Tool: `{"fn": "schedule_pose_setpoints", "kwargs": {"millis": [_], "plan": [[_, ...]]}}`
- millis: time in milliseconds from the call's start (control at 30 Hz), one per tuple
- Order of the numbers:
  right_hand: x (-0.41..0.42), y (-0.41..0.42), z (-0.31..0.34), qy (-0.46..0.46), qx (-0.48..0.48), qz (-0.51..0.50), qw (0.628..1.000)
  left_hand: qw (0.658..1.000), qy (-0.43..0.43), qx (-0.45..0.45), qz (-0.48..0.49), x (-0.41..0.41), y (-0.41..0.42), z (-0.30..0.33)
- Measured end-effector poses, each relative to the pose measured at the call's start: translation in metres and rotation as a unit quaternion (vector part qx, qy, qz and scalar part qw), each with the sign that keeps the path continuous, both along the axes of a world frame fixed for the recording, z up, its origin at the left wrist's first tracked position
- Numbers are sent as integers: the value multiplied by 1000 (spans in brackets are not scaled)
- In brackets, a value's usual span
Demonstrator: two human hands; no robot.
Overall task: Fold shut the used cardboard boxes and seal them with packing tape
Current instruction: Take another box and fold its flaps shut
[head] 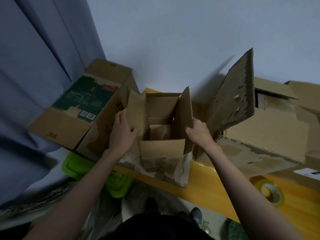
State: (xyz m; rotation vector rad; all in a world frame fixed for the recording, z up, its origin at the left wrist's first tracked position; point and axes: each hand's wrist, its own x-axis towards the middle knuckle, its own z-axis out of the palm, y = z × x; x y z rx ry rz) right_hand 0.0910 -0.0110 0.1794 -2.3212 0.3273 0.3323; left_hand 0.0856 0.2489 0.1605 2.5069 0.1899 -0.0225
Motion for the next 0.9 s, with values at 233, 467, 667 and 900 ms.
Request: {"fn": "schedule_pose_setpoints", "kwargs": {"millis": [233, 467, 667, 900], "plan": [[-3, -6, -1, -3, 22, 14, 1000, 972, -55, -28, -226, -17, -2, 8], [-7, -10, -5, -13, 52, 9, 999, 955, 89, -25, -280, -14, 12, 18], [-9, -6, -6, -13, 33, 8, 999, 967, 21, 82, -241, 6, -18, 9], [-14, -4, -10, 7, 9, 17, 1000, 928, -22, 226, -296, 41, -33, 10]]}}
